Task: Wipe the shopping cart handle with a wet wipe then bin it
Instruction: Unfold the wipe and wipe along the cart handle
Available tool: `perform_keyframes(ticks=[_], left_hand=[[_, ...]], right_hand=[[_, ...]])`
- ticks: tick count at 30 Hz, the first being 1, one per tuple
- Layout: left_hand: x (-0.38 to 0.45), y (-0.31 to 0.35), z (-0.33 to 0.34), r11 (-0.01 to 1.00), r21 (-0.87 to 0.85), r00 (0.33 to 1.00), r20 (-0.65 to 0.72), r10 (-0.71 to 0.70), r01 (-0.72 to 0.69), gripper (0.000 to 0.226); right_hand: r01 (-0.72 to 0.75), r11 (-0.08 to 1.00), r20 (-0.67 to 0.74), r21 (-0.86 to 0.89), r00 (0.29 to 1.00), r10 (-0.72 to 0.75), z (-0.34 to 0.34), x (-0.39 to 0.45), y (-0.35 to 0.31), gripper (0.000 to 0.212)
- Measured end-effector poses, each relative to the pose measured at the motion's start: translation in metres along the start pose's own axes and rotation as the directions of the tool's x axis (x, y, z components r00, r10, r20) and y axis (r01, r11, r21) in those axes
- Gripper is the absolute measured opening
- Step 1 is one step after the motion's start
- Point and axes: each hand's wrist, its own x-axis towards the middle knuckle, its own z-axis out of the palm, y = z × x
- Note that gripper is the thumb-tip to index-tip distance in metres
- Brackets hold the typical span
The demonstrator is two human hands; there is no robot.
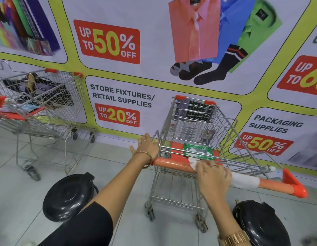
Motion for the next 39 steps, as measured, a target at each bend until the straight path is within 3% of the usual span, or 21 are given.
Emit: perform_keyframes(ticks=[3,6,9,11,14,16,19,22,27,30,35,37,39], left_hand=[[-0.003,0.003,0.003,0.996,-0.087,0.999,0.035,0.009,-0.006,0.06],[-0.005,0.004,0.004,1.0,0.026,0.999,-0.038,0.001,0.0,0.061],[-0.008,0.003,0.004,0.993,0.116,0.996,-0.088,-0.001,0.011,0.062],[-0.011,0.003,0.003,0.991,0.131,0.996,-0.087,-0.005,0.017,0.062],[-0.013,0.006,0.003,0.991,0.129,0.997,-0.08,-0.004,0.014,0.061],[-0.014,0.01,0.004,0.994,0.108,0.998,-0.063,-0.006,0.013,0.061],[-0.016,0.011,0.003,0.988,0.151,0.996,-0.087,-0.005,0.018,0.061],[-0.016,0.007,0.0,0.972,0.233,0.996,-0.093,-0.003,0.025,0.061],[-0.016,0.008,-0.003,0.978,0.207,0.998,-0.062,0.001,0.012,0.061],[-0.016,0.013,0.0,0.988,0.157,0.999,-0.053,-0.001,0.009,0.061],[-0.017,0.012,-0.002,0.978,0.209,0.997,-0.072,-0.006,0.021,0.062],[-0.017,0.01,-0.004,0.976,0.217,0.998,-0.067,-0.002,0.017,0.062],[-0.017,0.01,-0.004,0.977,0.211,0.998,-0.056,-0.002,0.013,0.062]], right_hand=[[-0.061,0.998,0.022,-0.024,0.998,0.061,0.003,-0.001,-0.017,0.039],[0.078,0.997,0.06,0.029,0.995,-0.079,0.012,-0.013,-0.059,0.04],[0.173,0.985,0.056,0.023,0.983,-0.174,0.01,-0.016,-0.055,0.043],[0.114,0.993,0.015,-0.03,0.993,-0.114,0.005,-0.012,-0.022,0.047],[-0.091,0.996,-0.058,0.017,0.994,0.092,-0.004,-0.008,0.017,0.043],[-0.105,0.994,-0.045,0.011,0.993,0.105,0.001,-0.012,0.006,0.038],[0.052,0.998,0.011,0.031,0.999,-0.052,0.016,-0.027,-0.042,0.036],[0.201,0.979,-0.001,0.006,0.98,-0.201,0.018,-0.032,-0.044,0.044],[0.016,0.999,-0.103,-0.029,0.994,-0.019,0.004,-0.019,0.034,0.055],[-0.06,0.998,-0.069,0.014,0.996,0.06,0.006,-0.019,0.016,0.044],[0.169,0.983,0.015,0.072,0.985,-0.171,0.021,-0.029,-0.05,0.036],[0.154,0.987,0.021,0.042,0.988,-0.154,0.015,-0.019,-0.032,0.043],[0.05,0.998,-0.035,0.023,0.998,-0.049,0.008,-0.011,-0.002,0.046]])
